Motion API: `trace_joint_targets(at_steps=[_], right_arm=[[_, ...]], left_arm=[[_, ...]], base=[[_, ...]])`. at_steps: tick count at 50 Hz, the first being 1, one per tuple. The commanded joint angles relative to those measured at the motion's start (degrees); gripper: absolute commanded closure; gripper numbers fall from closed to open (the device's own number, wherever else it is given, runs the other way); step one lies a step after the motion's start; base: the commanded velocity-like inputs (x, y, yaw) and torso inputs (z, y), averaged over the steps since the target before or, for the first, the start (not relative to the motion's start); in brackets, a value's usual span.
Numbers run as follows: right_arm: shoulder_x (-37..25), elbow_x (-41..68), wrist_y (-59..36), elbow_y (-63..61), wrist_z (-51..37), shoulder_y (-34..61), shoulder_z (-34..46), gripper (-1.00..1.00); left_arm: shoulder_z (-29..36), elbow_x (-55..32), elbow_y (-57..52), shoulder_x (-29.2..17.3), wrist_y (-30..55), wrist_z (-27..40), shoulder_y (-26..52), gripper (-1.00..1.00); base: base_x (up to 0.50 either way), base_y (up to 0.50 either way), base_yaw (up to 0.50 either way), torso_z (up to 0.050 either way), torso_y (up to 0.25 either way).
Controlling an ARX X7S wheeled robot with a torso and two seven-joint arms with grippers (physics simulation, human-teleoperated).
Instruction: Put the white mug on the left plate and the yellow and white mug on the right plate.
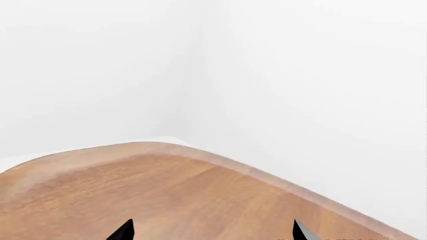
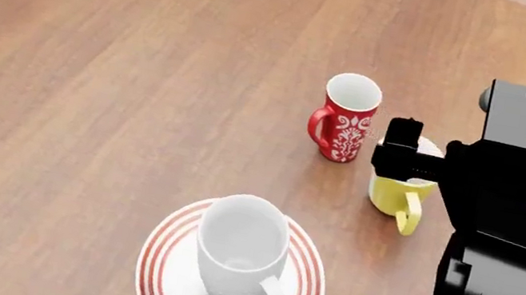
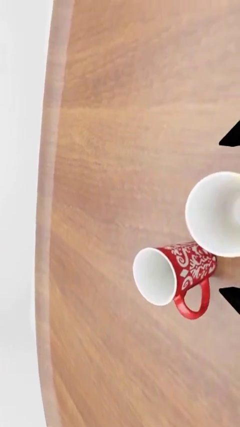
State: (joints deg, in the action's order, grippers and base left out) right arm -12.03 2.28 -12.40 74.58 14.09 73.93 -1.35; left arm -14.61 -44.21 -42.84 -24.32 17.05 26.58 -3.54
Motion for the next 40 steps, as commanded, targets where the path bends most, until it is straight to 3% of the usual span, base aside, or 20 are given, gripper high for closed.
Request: trace_joint_targets(at_steps=[1, 9, 18, 30, 40], right_arm=[[-0.08, -1.14, -0.06, 0.38, 0.12, -1.49, -1.58, -1.00], [-0.05, -1.59, -0.31, 0.38, 0.54, -1.68, -1.83, -1.00], [-0.30, -1.69, -0.04, 0.38, 0.41, -1.05, -2.42, -1.00], [-0.04, -2.00, 0.00, 0.39, 0.57, -1.59, -2.57, -1.00], [0.22, -2.12, 3.70, 0.38, 1.43, -1.36, -2.33, -1.00]], left_arm=[[-1.89, -3.05, 0.66, 0.13, -0.78, 0.15, 0.07, -1.00], [-2.02, -3.22, 0.72, 0.01, -0.91, 0.18, -0.18, -1.00], [-2.11, -2.82, 0.41, 0.07, -1.42, 0.25, -0.39, -1.00], [-0.89, 0.71, 0.84, -0.04, -1.76, 0.58, 0.01, -1.00], [-0.94, -0.12, 0.93, -0.07, -1.34, 1.23, 0.08, -1.00]], base=[[0.00, 0.00, 0.00, 0.003, -0.250], [0.00, 0.00, 0.00, 0.004, -0.250], [0.00, 0.00, 0.00, 0.001, -0.021], [0.00, 0.00, 0.00, 0.008, -0.250], [0.00, 0.00, 0.00, 0.001, -0.013]])
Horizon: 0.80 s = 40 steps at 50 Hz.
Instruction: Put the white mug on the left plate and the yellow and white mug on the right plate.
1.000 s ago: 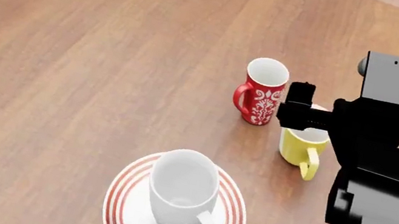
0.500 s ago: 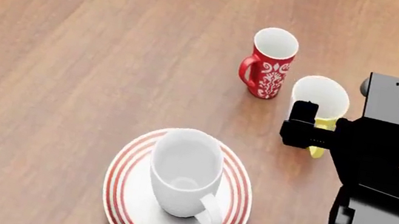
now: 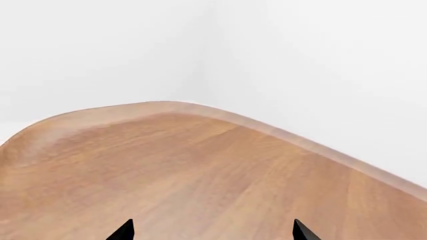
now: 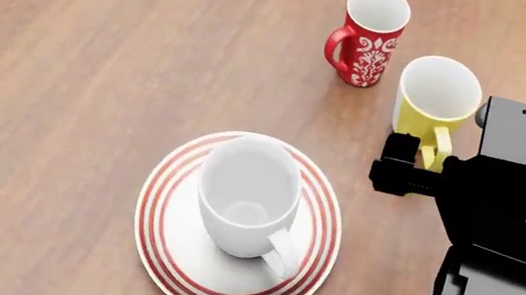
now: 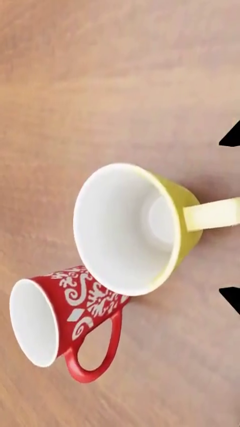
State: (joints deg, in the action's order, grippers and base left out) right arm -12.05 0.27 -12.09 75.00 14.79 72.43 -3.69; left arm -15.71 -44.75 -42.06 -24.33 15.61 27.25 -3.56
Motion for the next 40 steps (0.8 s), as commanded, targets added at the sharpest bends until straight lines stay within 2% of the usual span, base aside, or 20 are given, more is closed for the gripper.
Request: trace_joint_targets(at_steps=[1, 16, 26, 40], right_arm=[[0.27, -0.21, 4.20, -0.04, 0.67, 0.18, 0.12, -1.00], [0.45, 0.11, 7.40, -0.04, 1.72, 0.04, -0.26, -1.00], [0.37, 0.11, 7.23, -0.04, 1.71, -0.07, -0.46, -1.00], [-0.16, 0.28, 7.51, -0.05, 1.10, -0.23, -1.18, -1.00]], left_arm=[[0.17, 0.40, 0.10, -0.07, 0.07, 0.55, 0.05, -1.00], [-0.27, -0.94, -0.01, -0.40, -0.44, -0.09, -0.37, -1.00], [0.42, -0.10, 0.33, -0.48, -0.25, 0.14, -0.30, -1.00], [-0.21, 0.23, 0.69, -0.28, -1.28, 0.31, -0.15, -1.00]], base=[[0.00, 0.00, 0.00, 0.000, 0.000], [0.00, 0.00, 0.00, 0.000, 0.000], [0.00, 0.00, 0.00, 0.004, -0.230], [0.00, 0.00, 0.00, 0.000, -0.007]])
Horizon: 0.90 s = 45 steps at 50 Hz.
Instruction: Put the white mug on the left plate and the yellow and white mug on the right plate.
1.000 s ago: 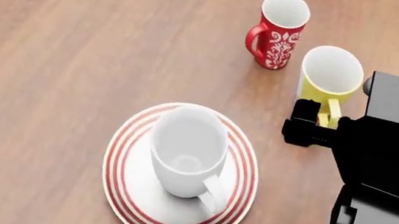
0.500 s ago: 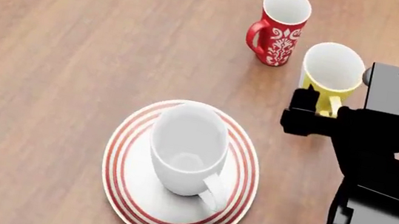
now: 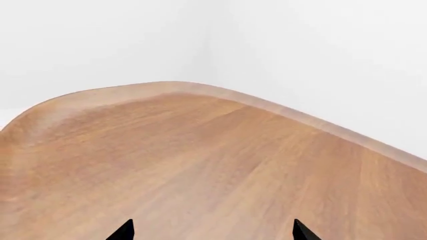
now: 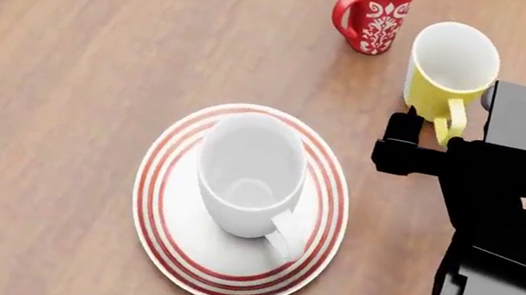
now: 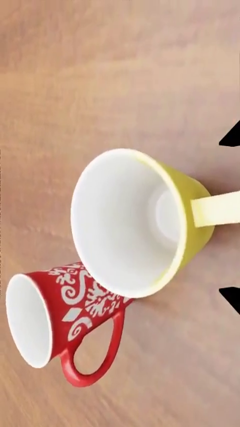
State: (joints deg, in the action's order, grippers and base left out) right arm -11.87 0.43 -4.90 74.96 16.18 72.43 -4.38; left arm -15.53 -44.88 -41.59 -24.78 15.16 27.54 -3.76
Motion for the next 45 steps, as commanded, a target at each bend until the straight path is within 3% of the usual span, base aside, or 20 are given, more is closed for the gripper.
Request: trace_joint_targets(at_steps=[1, 11, 12, 27, 37, 45], right_arm=[[-0.29, 0.10, 0.28, -0.01, -0.34, -0.22, -0.51, -1.00], [-0.27, 0.04, 0.32, -0.01, -0.24, -0.35, -0.69, -1.00], [-0.32, 0.29, 0.44, -0.01, -0.91, -0.36, -1.11, 1.00], [-0.47, 0.80, 12.04, -0.39, -0.22, -1.71, -2.09, 1.00], [-0.22, 4.45, 8.05, -24.26, -1.25, -12.46, -5.33, 1.00], [-0.05, 6.29, 6.77, -35.00, 1.72, -17.68, -5.19, 1.00]], left_arm=[[-0.51, 0.36, 0.16, 0.24, -1.14, -0.17, -0.06, -1.00], [-0.13, 0.13, -0.12, -0.18, -0.90, -0.34, -0.34, -1.00], [-0.13, 0.13, -0.12, -0.18, -0.90, -0.34, -0.34, -1.00], [-0.24, -0.64, -0.23, -0.29, -1.24, -0.55, -0.67, -1.00], [0.45, -0.10, 0.08, -0.24, -1.45, -0.82, -0.48, -1.00], [1.36, 0.59, 0.58, -0.19, -1.44, -1.01, -0.02, -1.00]], base=[[0.00, 0.00, 0.00, 0.009, -0.250], [0.00, 0.00, 0.00, 0.010, -0.152], [0.00, 0.00, 0.00, 0.000, 0.000], [0.00, 0.00, 0.00, 0.000, 0.000], [0.00, 0.00, 0.00, 0.000, 0.000], [0.00, 0.00, 0.00, 0.000, 0.000]])
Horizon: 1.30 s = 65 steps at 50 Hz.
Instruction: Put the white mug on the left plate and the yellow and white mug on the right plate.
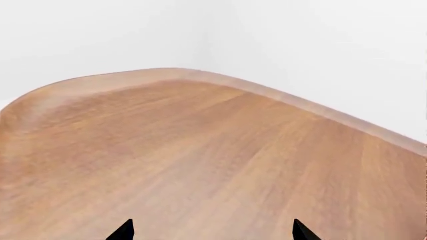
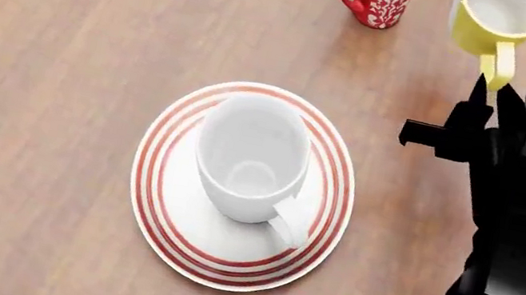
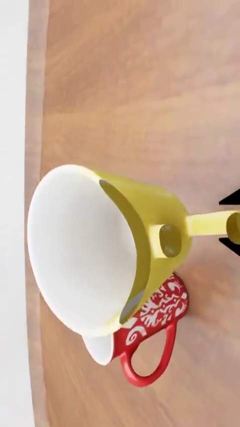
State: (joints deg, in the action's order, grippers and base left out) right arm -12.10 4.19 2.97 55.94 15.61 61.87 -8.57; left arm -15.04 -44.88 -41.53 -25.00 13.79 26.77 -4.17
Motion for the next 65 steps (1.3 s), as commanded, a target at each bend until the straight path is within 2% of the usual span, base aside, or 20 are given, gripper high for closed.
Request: trace_joint_targets(at_steps=[1, 9, 10, 23, 25, 33, 40, 44, 50, 65], right_arm=[[0.11, 1.78, -0.82, -17.01, 2.13, -7.72, -0.40, 1.00], [0.29, 2.01, -3.98, -24.19, 3.07, -11.33, 0.73, 1.00], [0.13, 1.72, -6.78, -24.39, 2.78, -10.88, 1.12, 1.00], [-0.04, 1.34, -7.69, -21.38, 2.22, -8.57, 1.89, 1.00], [-1.12, 4.72, -10.93, -29.44, 4.98, -13.95, 0.24, 1.00], [-5.67, 13.48, -24.13, -57.88, 5.18, -30.62, -8.00, 1.00], [-8.15, 16.86, -32.11, -71.86, 3.31, -36.69, -11.75, 1.00], [-9.27, 18.75, -36.44, -79.23, 2.61, -39.63, -12.95, 1.00], [-8.41, 20.95, -34.68, -87.84, 4.33, -50.92, -18.34, 1.00], [-5.54, 26.00, -30.94, -96.78, 9.71, -70.93, -31.74, 1.00]], left_arm=[[0.89, 0.59, 0.52, 0.02, -0.10, -0.26, 0.41, -1.00], [1.70, 1.30, 1.50, 0.30, -0.33, -0.48, 1.05, -1.00], [1.76, 1.35, 1.57, 0.33, -0.33, -0.44, 1.11, -1.00], [1.97, 1.35, 1.60, 0.21, -0.37, -0.23, 1.19, -1.00], [1.68, 0.80, 3.31, 0.23, -0.47, -0.48, 2.25, -1.00], [2.53, 2.02, 3.34, 0.71, 0.07, 1.15, 3.01, -1.00], [2.27, 2.43, 1.49, 0.88, -0.65, 1.17, 0.62, -1.00], [1.45, -0.23, 0.79, -1.17, 2.00, 2.98, 2.94, -1.00], [0.70, 0.07, -0.25, -1.05, 1.08, 2.67, 0.83, -1.00], [1.05, 0.19, -1.50, -1.32, 1.42, 3.56, 0.70, -1.00]], base=[[0.00, 0.00, 0.00, 0.000, 0.000], [0.00, 0.00, 0.00, 0.000, 0.000], [0.00, 0.00, 0.00, 0.000, 0.000], [0.00, 0.00, 0.00, 0.000, 0.000], [0.00, 0.00, 0.00, 0.000, 0.000], [0.00, 0.00, 0.00, 0.000, 0.000], [0.00, 0.00, 0.00, 0.000, 0.000], [0.00, 0.00, 0.00, 0.000, 0.000], [0.00, 0.00, 0.00, 0.000, 0.000], [0.00, 0.00, 0.00, 0.000, 0.000]])
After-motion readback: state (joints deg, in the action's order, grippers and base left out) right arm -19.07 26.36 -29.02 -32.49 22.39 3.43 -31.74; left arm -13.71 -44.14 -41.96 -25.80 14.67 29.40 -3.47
